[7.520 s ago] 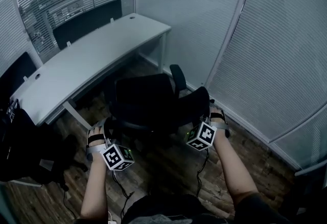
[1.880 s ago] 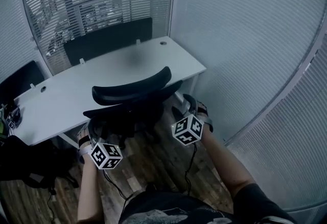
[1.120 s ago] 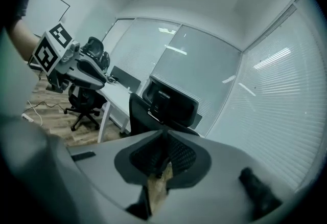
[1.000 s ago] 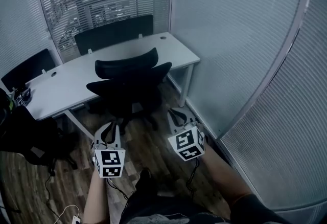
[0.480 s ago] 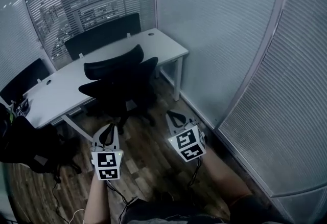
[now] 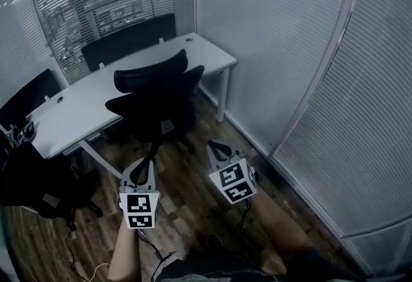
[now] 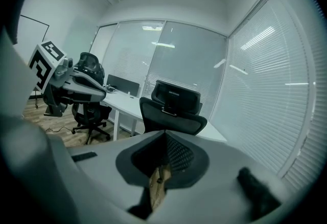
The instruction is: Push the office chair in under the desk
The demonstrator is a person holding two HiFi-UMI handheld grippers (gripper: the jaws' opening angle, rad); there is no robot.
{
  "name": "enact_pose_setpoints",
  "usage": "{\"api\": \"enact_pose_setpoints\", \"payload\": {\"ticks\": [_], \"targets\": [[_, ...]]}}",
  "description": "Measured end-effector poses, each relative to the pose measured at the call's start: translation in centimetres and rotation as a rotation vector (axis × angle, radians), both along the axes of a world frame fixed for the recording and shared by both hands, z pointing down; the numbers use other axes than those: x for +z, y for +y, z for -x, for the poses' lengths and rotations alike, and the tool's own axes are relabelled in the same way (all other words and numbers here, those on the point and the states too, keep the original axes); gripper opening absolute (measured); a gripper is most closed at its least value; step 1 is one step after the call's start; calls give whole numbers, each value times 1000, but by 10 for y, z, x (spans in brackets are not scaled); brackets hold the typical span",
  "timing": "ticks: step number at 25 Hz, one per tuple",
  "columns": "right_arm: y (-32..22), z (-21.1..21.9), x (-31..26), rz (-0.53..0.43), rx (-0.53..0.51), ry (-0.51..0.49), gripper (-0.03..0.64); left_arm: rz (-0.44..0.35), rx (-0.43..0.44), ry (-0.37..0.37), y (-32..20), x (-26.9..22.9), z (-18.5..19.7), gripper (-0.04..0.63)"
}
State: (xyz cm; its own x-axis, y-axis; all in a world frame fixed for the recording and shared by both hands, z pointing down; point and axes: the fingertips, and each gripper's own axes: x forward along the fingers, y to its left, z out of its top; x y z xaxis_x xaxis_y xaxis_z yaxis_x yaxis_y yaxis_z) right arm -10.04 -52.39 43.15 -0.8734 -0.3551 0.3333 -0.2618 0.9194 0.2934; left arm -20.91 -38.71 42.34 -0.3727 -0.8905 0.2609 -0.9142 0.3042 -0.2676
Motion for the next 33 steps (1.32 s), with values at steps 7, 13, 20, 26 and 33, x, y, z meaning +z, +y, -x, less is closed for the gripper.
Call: {"api": "enact_pose_setpoints", "payload": {"ticks": [7,13,20,26,33], "targets": [[60,9,-12,2,25,-11,23,-24,19,3,62,-9,15,34],[105,0,-17,-10,52,-14,23,-49,61,14,101,-10,2,34],[164,-23,-23,-12,94,-5,23,-77,127,33,149,-14,-18,34],[219,-42,-17,-14,153,7,23,-86,181,58,194,-6,-26,34],[270,-42,-11,-12,184,15,23,-79,220,79,239,2,-24,34]]}}
